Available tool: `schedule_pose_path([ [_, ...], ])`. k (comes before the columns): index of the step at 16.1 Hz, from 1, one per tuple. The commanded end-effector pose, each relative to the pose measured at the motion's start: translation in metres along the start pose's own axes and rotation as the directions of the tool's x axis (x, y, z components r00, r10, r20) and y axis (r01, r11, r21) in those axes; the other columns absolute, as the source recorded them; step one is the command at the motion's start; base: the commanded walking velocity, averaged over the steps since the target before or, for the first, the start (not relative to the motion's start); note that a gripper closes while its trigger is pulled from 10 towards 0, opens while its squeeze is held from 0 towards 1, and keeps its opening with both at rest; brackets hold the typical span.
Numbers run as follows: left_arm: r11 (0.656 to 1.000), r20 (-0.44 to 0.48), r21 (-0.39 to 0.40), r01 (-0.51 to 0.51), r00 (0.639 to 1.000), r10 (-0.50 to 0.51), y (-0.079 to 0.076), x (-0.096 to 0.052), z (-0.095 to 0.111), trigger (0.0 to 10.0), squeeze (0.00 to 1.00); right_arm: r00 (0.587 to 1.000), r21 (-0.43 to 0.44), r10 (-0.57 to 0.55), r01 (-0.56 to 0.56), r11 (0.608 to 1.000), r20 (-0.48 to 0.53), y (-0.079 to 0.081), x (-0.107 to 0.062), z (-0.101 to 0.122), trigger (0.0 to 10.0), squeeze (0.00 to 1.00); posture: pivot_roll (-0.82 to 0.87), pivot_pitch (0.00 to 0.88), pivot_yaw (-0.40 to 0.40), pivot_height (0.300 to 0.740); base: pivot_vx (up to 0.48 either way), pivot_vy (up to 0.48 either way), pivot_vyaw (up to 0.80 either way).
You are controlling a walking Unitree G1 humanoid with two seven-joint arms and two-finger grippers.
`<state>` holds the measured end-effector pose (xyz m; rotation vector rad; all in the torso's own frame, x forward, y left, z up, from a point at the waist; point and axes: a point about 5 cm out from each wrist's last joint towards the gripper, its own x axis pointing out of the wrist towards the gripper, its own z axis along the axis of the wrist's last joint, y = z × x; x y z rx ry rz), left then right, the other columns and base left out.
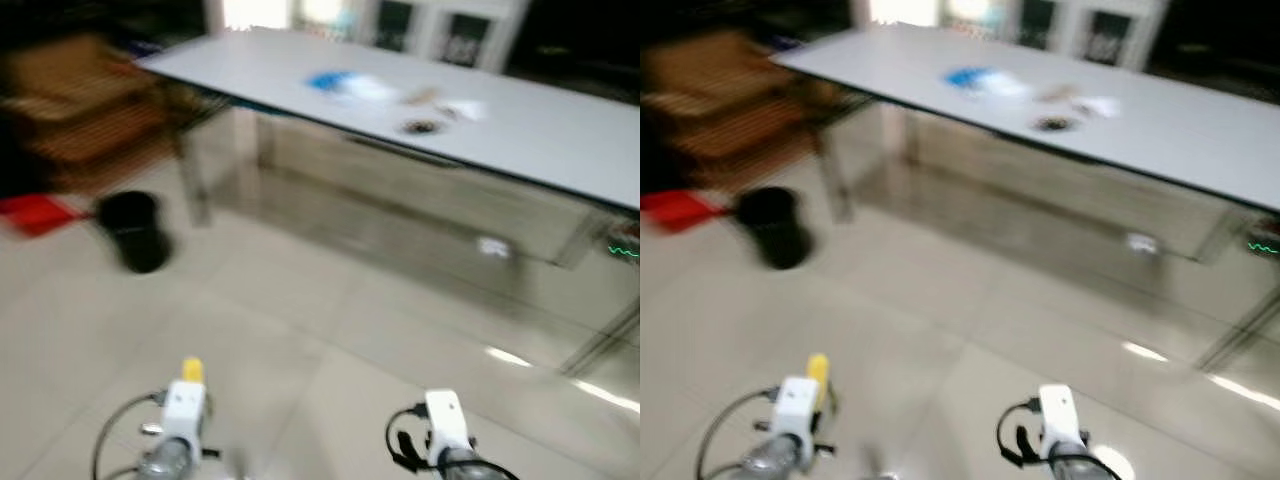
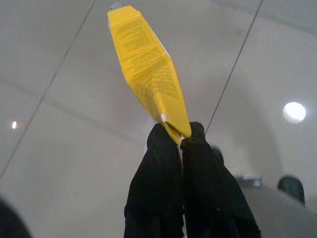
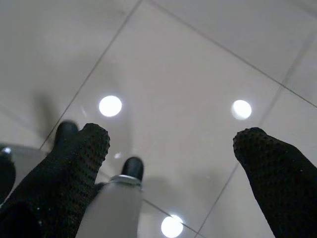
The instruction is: Picking trash to rubbish bin
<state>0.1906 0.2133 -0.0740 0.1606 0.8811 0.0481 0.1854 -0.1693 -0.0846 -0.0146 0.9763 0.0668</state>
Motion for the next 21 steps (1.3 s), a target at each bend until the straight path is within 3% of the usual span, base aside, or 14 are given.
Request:
schedule_pose_path([
  [1,1.000,-0.007,-0.004,0.005,1.000,-0.005,-0.002,-0.001,-0.004,10.0,0.00,1.000,-0.005,-0.006,0.006,1.000,-0.004,-0.003,-0.001,-0.002,10.0,0.00,0.01,0.000,-0.074,0.740,0.000,0.000,0.80],
  [7,1.000,-0.005,0.015,-0.003,1.000,0.003,0.000,-0.001,-0.004,10.0,0.00,1.000,0.029,-0.002,0.002,1.000,0.015,-0.002,-0.001,-0.001,10.0,0.00,0.00,0.000,-0.073,0.740,0.000,0.000,0.80],
  [10,0.999,-0.027,0.036,-0.007,1.000,0.008,0.000,-0.001,-0.006,10.0,0.00,0.999,0.067,0.022,-0.024,0.997,0.038,-0.001,0.000,0.003,10.0,0.00,0.00,0.000,-0.076,0.740,0.000,0.000,0.00],
  [21,0.998,-0.059,0.037,-0.052,0.997,0.054,0.002,-0.001,-0.008,10.0,0.00,0.999,0.060,0.027,-0.030,0.998,0.042,-0.001,0.001,0.009,10.0,0.00,0.00,0.015,-0.083,0.740,0.412,0.000,0.00],
])
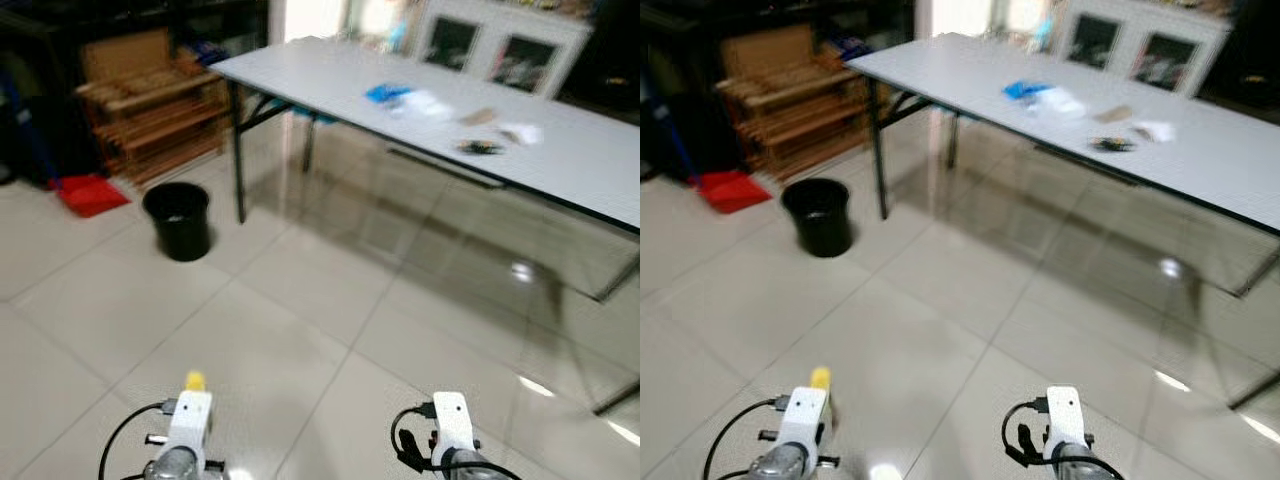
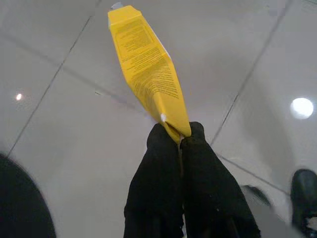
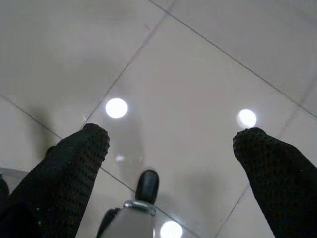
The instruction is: Picking trash to rubbish bin
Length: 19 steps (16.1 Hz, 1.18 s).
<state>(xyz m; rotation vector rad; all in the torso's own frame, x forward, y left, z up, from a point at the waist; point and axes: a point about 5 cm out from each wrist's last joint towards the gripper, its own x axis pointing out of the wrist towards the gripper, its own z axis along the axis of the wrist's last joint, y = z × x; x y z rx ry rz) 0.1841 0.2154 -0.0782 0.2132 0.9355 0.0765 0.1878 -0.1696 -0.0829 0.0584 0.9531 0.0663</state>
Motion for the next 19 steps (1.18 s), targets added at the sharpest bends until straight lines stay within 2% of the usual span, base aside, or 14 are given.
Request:
schedule_pose_path([
  [1,1.000,-0.001,-0.003,-0.013,1.000,0.013,0.002,0.000,0.002,10.0,0.00,1.000,-0.022,0.004,-0.003,1.000,0.015,0.001,0.001,0.006,10.0,0.00,0.00,0.020,-0.082,0.740,0.409,0.000,0.00],
  [2,1.000,0.002,-0.005,-0.014,1.000,0.014,0.003,0.001,0.004,10.0,0.00,1.000,-0.043,-0.002,0.003,0.999,0.006,0.001,0.001,0.005,10.0,0.00,0.00,0.025,-0.082,0.740,0.416,0.000,0.80],
  [4,1.000,0.004,-0.007,-0.013,1.000,0.014,0.003,0.001,0.005,10.0,0.00,1.000,-0.028,-0.014,0.014,1.000,-0.004,0.000,0.001,0.002,10.0,0.00,0.00,0.029,-0.082,0.740,0.414,0.000,0.80],
  [7,1.000,0.027,-0.011,-0.017,0.999,0.017,0.004,0.001,0.007,10.0,0.00,1.000,0.019,-0.008,0.007,1.000,0.006,0.001,0.001,0.002,10.0,0.00,0.00,0.036,-0.078,0.740,0.414,0.000,0.00],
  [9,1.000,0.151,-0.019,-0.012,0.988,0.015,0.003,0.002,0.028,10.0,0.00,0.998,0.044,-0.013,0.010,0.999,0.064,0.000,0.001,0.011,10.0,0.00,0.00,0.041,-0.076,0.740,0.416,0.000,0.00],
  [12,0.999,0.250,-0.030,-0.015,0.968,0.022,0.004,0.001,0.048,10.0,0.00,0.994,0.047,-0.002,-0.003,0.999,0.112,0.001,0.002,0.020,10.0,0.00,0.00,0.042,-0.075,0.740,0.436,0.000,0.00],
  [14,1.000,0.356,-0.016,0.009,0.934,-0.002,-0.001,0.000,0.074,10.0,0.00,0.989,0.047,-0.008,0.001,0.999,0.146,0.003,0.002,0.026,10.0,0.00,0.00,0.042,-0.074,0.740,0.452,0.000,0.00],
  [16,1.000,0.390,-0.003,0.021,0.921,-0.019,-0.007,-0.001,0.084,10.0,0.00,0.989,0.048,0.000,-0.007,0.999,0.151,0.006,0.002,0.025,10.0,0.00,0.00,0.040,-0.073,0.740,0.450,0.000,0.00],
  [19,1.000,0.390,-0.001,0.021,0.921,-0.019,-0.007,0.000,0.084,10.0,0.00,0.984,0.048,0.002,-0.011,0.999,0.177,0.007,0.002,0.030,10.0,0.00,0.00,0.036,-0.072,0.740,0.455,0.000,0.00],
])
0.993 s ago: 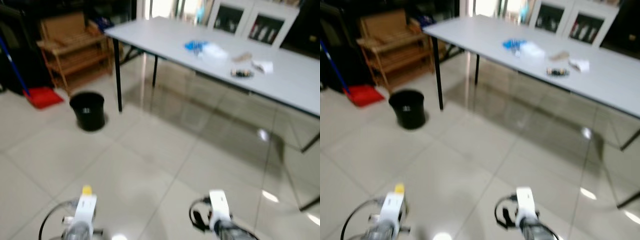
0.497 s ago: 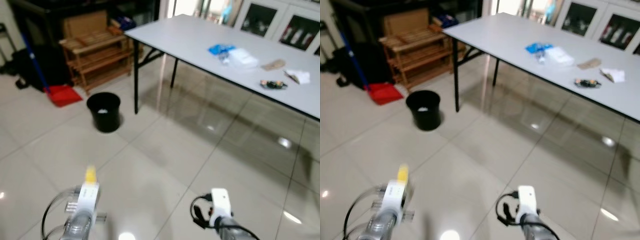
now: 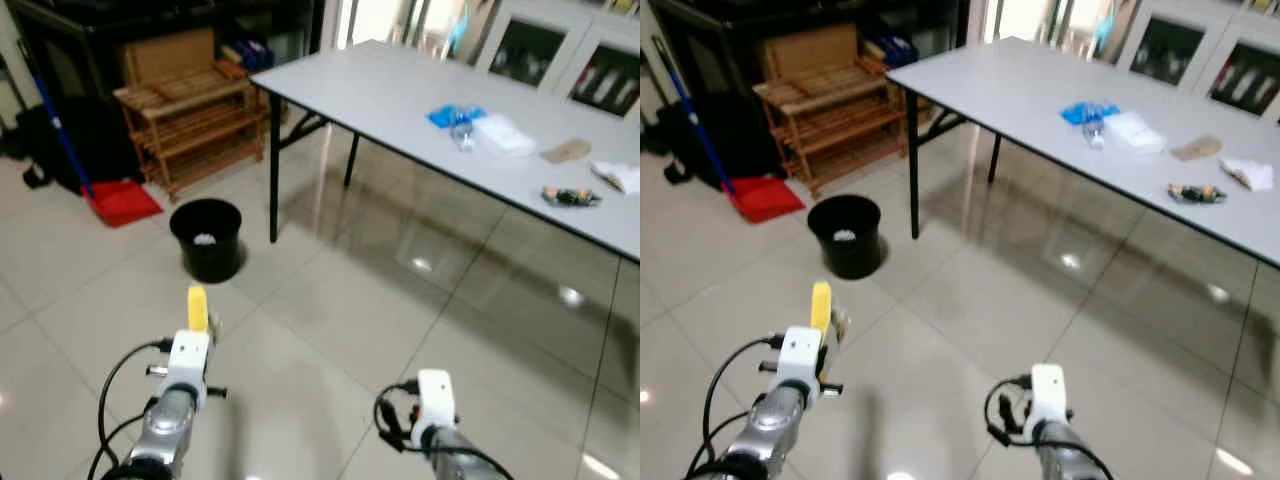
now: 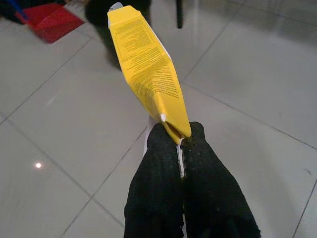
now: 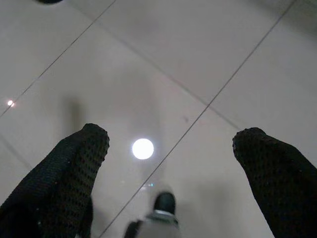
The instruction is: Picking trash to rubbish bin
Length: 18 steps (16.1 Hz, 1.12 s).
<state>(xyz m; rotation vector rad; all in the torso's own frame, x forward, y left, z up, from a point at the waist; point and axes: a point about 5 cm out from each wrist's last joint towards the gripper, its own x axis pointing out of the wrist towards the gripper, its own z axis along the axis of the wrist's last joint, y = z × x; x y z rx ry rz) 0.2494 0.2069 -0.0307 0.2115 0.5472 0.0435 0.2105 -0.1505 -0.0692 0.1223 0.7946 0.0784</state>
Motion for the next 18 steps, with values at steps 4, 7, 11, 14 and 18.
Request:
schedule_pose_path([
  [4,0.999,-0.031,-0.045,-0.023,0.999,0.021,-0.005,0.002,0.001,10.0,0.00,0.999,0.000,-0.037,0.037,0.999,0.030,-0.011,0.000,0.010,10.0,0.00,0.02,0.023,-0.076,0.740,0.454,0.000,0.00],
  [7,1.000,-0.082,-0.029,0.004,0.997,-0.006,-0.010,0.003,-0.004,10.0,0.00,0.994,-0.024,-0.058,0.061,0.998,0.092,-0.009,0.005,0.031,10.0,0.00,0.01,0.003,-0.062,0.740,0.459,0.000,0.00],
  [11,0.999,-0.085,-0.041,-0.007,0.996,0.003,-0.014,0.006,0.002,10.0,0.00,0.993,-0.025,-0.043,0.046,0.999,0.113,-0.006,0.008,0.041,10.0,0.00,0.02,0.000,-0.074,0.740,0.453,0.000,0.00],
  [14,0.998,-0.080,-0.056,-0.014,0.997,0.009,-0.014,0.007,0.005,10.0,0.00,0.994,-0.024,-0.038,0.041,0.999,0.102,-0.002,0.008,0.037,10.0,0.00,0.02,0.000,-0.073,0.740,0.453,0.000,0.00],
  [18,0.999,-0.074,-0.050,0.000,0.997,-0.003,-0.015,0.008,0.007,10.0,0.00,0.993,-0.001,-0.062,0.062,0.998,0.100,-0.007,0.006,0.034,10.0,0.00,0.02,0.000,-0.072,0.740,0.453,0.000,0.00],
])
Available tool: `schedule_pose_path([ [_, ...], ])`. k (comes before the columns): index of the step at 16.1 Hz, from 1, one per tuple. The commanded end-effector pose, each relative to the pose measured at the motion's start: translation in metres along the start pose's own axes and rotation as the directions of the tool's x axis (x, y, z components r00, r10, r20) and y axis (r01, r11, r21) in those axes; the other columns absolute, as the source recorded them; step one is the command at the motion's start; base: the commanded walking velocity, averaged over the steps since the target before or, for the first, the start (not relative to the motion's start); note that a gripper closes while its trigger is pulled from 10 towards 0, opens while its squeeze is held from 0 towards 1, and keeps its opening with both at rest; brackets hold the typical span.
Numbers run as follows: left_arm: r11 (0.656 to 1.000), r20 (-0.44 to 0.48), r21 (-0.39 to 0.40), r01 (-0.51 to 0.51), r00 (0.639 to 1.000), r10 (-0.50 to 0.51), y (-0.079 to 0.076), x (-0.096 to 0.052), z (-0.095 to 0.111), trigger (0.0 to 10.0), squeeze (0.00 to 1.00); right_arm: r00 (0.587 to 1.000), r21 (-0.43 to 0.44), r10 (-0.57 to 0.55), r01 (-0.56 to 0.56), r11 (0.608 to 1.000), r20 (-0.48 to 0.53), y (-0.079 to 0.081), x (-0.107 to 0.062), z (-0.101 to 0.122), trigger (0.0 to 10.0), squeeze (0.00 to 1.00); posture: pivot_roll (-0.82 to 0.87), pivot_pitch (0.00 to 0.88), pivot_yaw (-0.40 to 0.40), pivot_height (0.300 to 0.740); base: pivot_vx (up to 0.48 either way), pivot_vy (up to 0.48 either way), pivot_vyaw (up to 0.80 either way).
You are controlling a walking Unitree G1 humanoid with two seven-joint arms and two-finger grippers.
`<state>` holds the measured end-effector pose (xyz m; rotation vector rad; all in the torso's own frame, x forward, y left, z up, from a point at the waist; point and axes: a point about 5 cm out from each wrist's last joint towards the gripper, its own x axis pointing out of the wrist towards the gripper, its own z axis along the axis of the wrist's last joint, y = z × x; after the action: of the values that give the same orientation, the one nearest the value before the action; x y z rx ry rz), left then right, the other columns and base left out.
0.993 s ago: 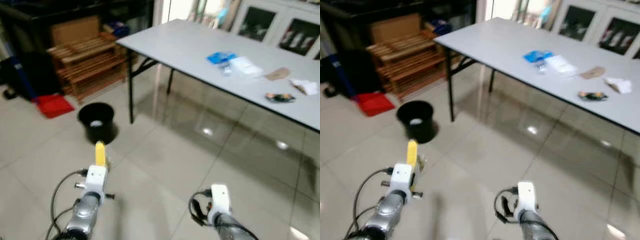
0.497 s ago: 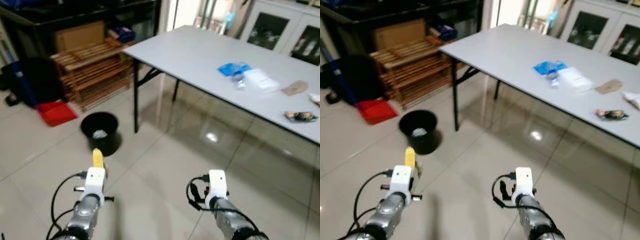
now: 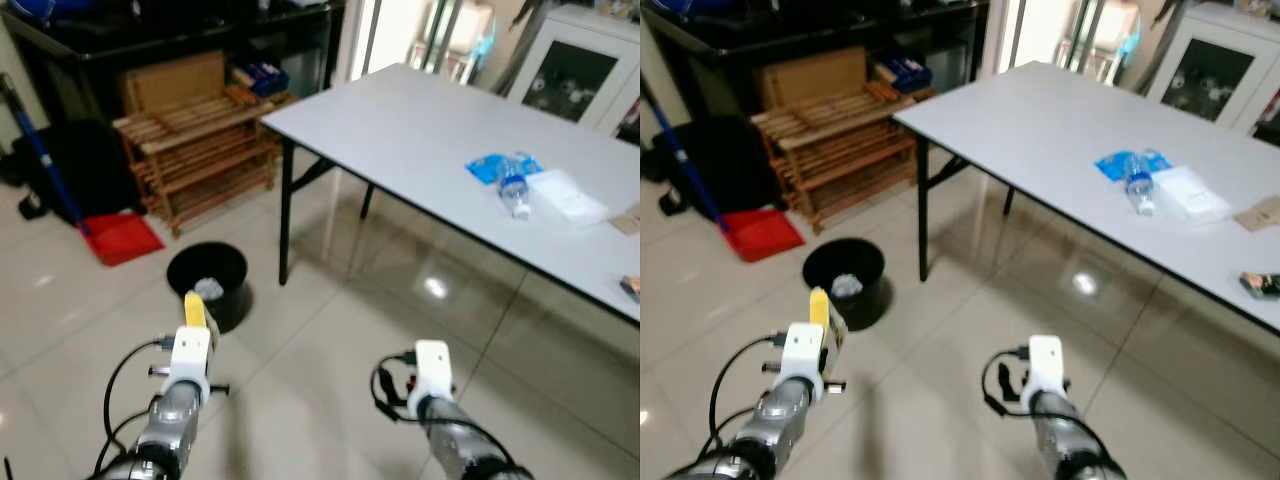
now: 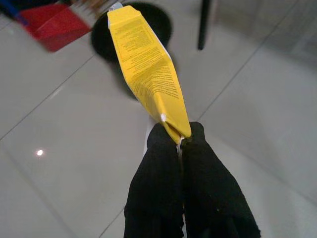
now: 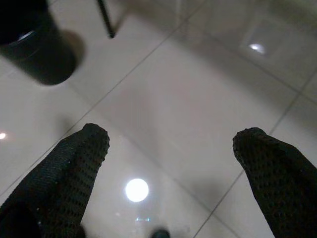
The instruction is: Picking trash to rubbish bin
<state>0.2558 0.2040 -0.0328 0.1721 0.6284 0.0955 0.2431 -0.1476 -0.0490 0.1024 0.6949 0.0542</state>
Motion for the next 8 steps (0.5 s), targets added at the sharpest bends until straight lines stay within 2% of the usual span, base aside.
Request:
schedule_pose_path([
  [1,0.999,0.011,0.000,0.032,0.999,-0.032,-0.0122,0.0008,0.0042,10.0,0.00,0.999,0.007,-0.040,0.040,0.999,-0.002,-0.0132,-0.0027,-0.0026,10.0,0.00,0.02,0.000,-0.072,0.740,0.458,0.000,0.00],
  [6,1.000,0.015,-0.012,0.022,1.000,-0.022,-0.0090,0.0006,0.0037,10.0,0.00,0.999,-0.023,-0.040,0.039,0.999,-0.016,-0.0157,-0.0031,-0.0037,10.0,0.00,0.02,0.000,-0.075,0.740,0.455,0.000,0.00],
  [8,1.000,0.013,-0.017,0.017,1.000,-0.016,-0.0083,0.0003,0.0028,10.0,0.00,0.999,-0.029,-0.044,0.044,0.999,-0.019,-0.0159,-0.0033,-0.0047,10.0,0.00,0.02,0.000,-0.077,0.740,0.456,0.000,0.77],
])
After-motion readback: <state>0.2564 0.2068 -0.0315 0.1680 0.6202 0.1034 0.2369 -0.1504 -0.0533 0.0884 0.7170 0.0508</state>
